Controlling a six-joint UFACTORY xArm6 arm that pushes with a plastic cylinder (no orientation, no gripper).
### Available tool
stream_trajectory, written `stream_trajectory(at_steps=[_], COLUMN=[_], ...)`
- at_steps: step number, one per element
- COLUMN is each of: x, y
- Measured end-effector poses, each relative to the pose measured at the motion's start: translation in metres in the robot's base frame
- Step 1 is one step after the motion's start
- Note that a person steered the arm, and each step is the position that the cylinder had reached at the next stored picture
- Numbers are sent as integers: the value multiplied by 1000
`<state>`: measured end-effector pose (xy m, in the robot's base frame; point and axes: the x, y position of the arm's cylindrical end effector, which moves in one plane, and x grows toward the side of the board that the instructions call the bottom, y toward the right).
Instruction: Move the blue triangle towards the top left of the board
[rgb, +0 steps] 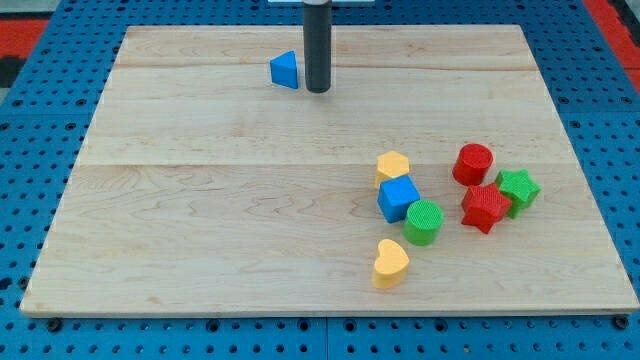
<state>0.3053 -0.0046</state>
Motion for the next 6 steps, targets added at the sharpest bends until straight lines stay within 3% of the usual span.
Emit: stream_trajectory(at_steps=[2, 3, 4, 5, 6], x=[-37, -16, -21, -60, -65], y=[-145, -86, -54, -76, -155])
